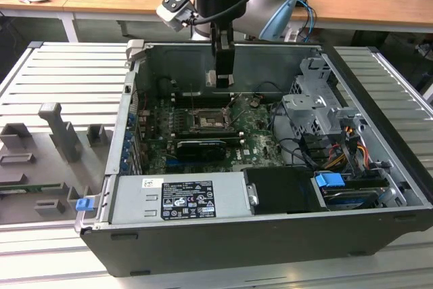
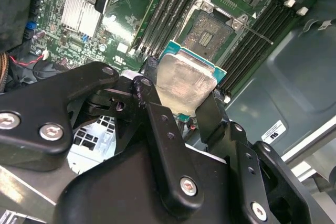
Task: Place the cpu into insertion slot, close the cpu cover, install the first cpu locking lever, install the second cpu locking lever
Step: 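Place the cpu into insertion slot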
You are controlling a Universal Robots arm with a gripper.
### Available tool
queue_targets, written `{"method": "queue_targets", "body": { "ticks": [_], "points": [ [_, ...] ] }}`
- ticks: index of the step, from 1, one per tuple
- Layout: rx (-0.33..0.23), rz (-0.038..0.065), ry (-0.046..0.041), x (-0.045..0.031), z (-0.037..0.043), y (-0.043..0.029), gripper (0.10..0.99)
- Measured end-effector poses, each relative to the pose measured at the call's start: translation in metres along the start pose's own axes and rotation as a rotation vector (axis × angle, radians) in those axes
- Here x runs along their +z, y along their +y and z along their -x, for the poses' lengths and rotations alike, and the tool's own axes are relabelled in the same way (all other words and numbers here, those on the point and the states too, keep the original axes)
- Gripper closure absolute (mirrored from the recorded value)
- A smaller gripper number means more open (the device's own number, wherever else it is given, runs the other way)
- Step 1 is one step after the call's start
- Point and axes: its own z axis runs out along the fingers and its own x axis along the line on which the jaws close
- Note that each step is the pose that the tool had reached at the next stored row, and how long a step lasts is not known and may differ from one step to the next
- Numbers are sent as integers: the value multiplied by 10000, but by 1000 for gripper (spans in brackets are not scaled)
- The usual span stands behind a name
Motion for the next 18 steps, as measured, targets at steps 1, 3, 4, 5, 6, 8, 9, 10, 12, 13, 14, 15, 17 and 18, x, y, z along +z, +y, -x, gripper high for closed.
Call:
{"method": "queue_targets", "body": {
  "ticks": [1, 3, 4, 5, 6, 8, 9, 10, 12, 13, 14, 15, 17, 18],
  "points": [
    [0, 0, 0, 3, 0, 0, 549],
    [0, 0, 0, 10, 0, -1, 549],
    [0, 0, 0, 13, 0, -1, 549],
    [1, 0, -1, 19, 0, -2, 549],
    [0, 0, 0, 26, -1, -2, 549],
    [0, 0, 0, 31, -1, -2, 549],
    [0, 0, 0, 34, -1, -3, 549],
    [1, 0, 0, 37, -1, -3, 549],
    [0, 0, 0, 41, -1, -3, 549],
    [0, 0, 0, 44, -1, -3, 549],
    [0, 0, 0, 48, -1, -4, 549],
    [1, 0, 0, 50, -1, -4, 549],
    [0, 0, 0, 59, -1, -5, 549],
    [0, 0, 0, 63, -1, -5, 549]
  ]
}}
